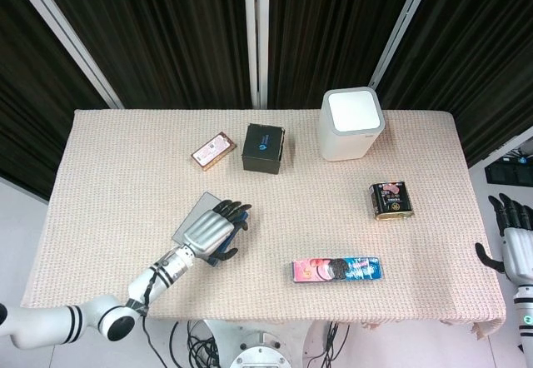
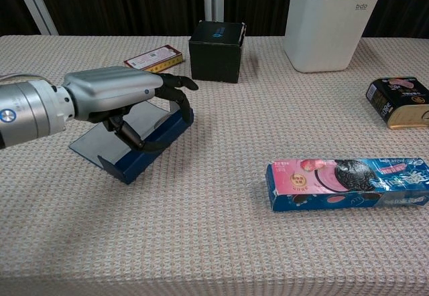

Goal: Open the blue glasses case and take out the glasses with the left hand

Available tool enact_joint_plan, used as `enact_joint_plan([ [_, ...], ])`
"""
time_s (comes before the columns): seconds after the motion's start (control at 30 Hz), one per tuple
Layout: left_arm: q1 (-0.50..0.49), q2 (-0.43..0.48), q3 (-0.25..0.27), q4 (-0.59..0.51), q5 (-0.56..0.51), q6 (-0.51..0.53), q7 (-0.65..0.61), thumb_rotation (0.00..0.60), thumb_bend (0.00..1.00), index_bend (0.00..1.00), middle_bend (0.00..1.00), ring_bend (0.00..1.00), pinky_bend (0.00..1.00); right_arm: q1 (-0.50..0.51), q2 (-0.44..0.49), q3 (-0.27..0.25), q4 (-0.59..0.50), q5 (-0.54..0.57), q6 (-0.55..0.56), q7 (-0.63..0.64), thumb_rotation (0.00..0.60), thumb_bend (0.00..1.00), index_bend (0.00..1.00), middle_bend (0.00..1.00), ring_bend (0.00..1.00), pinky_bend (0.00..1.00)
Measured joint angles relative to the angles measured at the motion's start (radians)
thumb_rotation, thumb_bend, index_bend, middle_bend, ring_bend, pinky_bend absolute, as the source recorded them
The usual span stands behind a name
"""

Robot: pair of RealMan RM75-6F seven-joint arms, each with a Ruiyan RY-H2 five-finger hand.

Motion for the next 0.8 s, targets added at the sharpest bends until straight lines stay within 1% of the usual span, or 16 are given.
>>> enact_joint_plan([
  [0.07,-0.01,-0.006,-0.007,0.003,-0.025,-0.013,0.009,0.488,0.52,0.29,0.0,0.0,0.07,0.0,0.0,0.0,0.003,0.001,-0.002,0.005,0.6,0.27,0.0,0.0,0.0,0.0],
  [0.13,-0.019,-0.008,-0.011,0.004,-0.041,-0.02,0.022,0.491,0.57,0.29,0.0,0.0,0.07,0.0,0.0,0.0,0.006,0.002,-0.005,0.008,0.6,0.27,0.0,0.0,0.0,0.0],
  [0.2,-0.025,-0.01,-0.012,0.004,-0.056,-0.023,0.04,0.492,0.59,0.29,0.0,0.0,0.07,0.0,0.0,0.0,0.01,0.003,-0.008,0.013,0.6,0.27,0.0,0.0,0.0,0.0],
  [0.6,-0.049,-0.034,-0.007,0.03,-0.127,-0.019,0.116,0.511,0.6,0.29,0.0,0.0,0.06,0.0,-0.004,-0.001,0.021,0.002,-0.01,0.021,0.6,0.27,0.0,0.0,0.0,0.0],
  [0.8,-0.065,-0.037,-0.011,0.035,-0.218,-0.012,0.209,0.511,0.59,0.29,0.0,0.0,0.05,0.001,-0.003,0.001,0.018,0.002,-0.009,0.018,0.6,0.27,0.0,0.0,0.0,0.0],
])
